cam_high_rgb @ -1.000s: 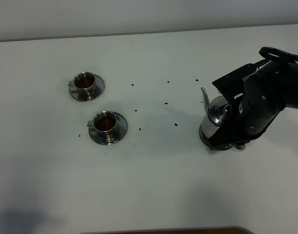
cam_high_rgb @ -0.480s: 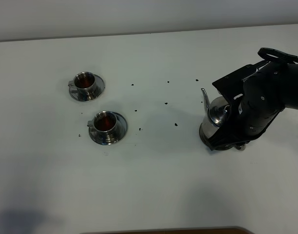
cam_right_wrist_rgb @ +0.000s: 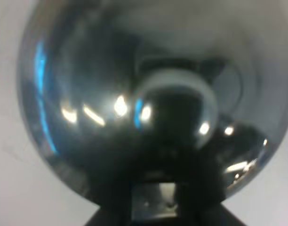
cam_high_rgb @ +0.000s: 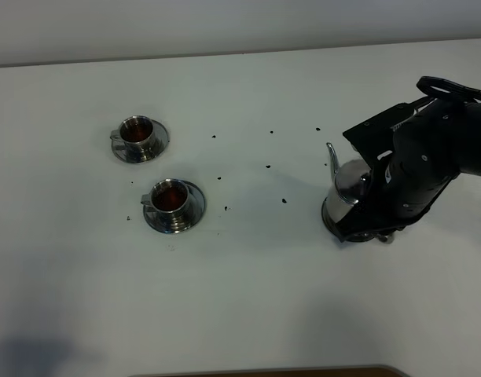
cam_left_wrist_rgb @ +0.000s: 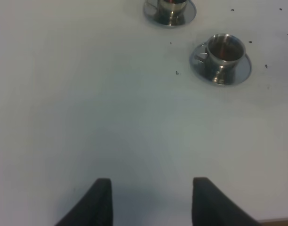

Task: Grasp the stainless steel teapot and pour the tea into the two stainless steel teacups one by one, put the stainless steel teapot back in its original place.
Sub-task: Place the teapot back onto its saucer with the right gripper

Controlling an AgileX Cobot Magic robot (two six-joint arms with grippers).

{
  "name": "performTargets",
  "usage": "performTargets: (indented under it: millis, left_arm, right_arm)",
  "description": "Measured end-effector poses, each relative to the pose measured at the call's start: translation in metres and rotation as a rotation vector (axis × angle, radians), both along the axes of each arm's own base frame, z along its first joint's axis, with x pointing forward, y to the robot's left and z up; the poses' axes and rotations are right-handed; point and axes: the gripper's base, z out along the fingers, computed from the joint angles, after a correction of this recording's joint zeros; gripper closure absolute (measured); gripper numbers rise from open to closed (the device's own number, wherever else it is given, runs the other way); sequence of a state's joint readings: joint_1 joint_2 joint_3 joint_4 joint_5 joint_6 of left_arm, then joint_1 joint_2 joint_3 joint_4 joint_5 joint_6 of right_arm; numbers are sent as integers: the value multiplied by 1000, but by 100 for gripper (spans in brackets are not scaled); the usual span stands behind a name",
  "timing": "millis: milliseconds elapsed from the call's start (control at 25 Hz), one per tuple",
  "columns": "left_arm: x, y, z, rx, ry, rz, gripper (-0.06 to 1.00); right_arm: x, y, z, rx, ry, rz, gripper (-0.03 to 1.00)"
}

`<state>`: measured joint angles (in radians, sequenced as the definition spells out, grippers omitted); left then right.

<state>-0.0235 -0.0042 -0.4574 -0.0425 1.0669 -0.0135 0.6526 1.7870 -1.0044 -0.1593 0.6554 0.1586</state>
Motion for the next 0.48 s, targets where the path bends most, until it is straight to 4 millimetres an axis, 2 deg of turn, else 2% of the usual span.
performTargets:
  millis: [480]
  left_arm:
    - [0,0,0,0,0,0,49]
  right_arm:
    - [-6,-5,3,-28,54,-54,49]
